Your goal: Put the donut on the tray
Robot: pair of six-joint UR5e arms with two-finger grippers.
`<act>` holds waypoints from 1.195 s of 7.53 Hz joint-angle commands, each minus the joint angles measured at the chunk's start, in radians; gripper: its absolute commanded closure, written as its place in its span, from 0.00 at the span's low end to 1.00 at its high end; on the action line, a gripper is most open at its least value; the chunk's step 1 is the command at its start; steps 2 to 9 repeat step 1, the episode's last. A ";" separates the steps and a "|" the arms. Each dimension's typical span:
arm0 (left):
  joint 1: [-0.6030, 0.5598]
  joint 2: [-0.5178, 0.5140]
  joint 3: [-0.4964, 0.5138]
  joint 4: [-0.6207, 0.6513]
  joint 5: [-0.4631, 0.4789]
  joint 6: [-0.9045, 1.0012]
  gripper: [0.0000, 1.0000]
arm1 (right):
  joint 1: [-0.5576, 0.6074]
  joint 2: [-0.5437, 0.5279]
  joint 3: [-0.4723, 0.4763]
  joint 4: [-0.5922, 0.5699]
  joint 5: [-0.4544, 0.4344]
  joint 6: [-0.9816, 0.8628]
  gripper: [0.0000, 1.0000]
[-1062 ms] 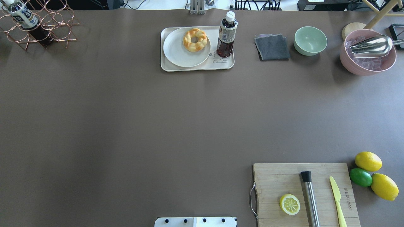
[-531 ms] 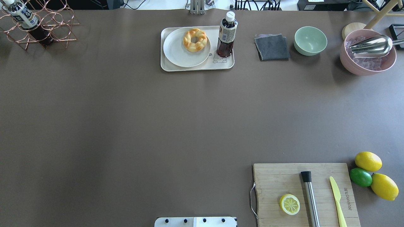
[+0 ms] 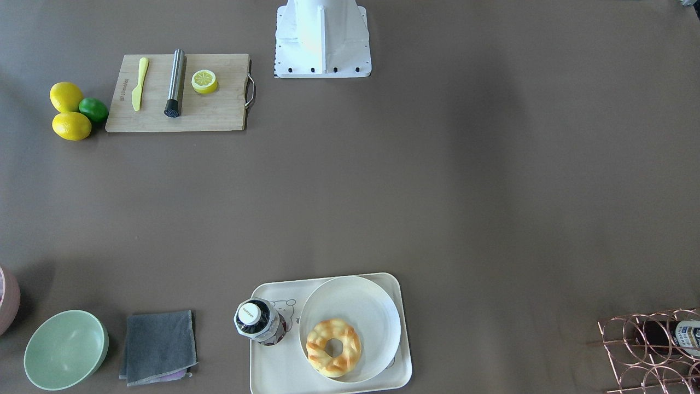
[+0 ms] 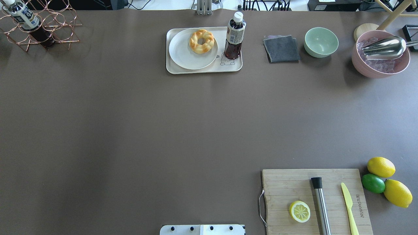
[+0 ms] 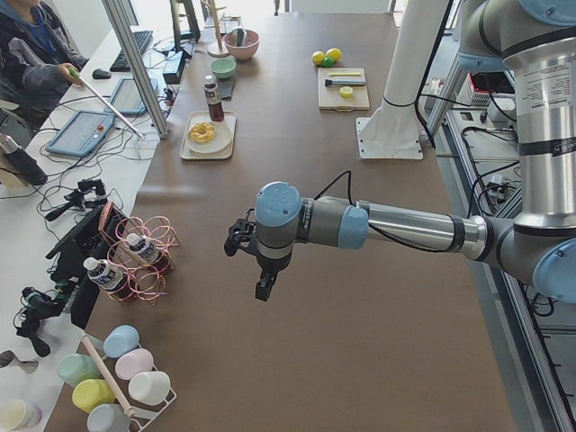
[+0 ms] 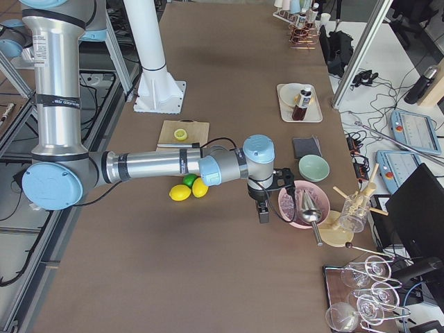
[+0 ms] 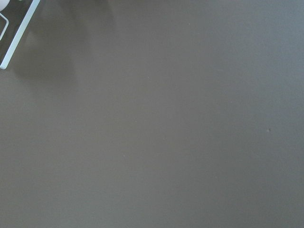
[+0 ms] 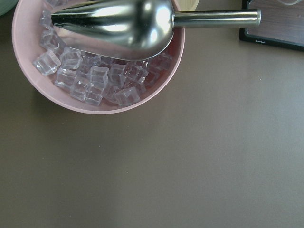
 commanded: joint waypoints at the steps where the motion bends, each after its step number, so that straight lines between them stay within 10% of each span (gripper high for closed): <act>1: -0.012 -0.001 -0.016 -0.019 0.000 0.008 0.03 | 0.000 -0.004 0.018 0.001 0.003 0.005 0.00; 9: -0.012 -0.001 -0.016 -0.019 0.000 0.008 0.03 | 0.000 -0.004 0.018 0.001 0.003 0.005 0.00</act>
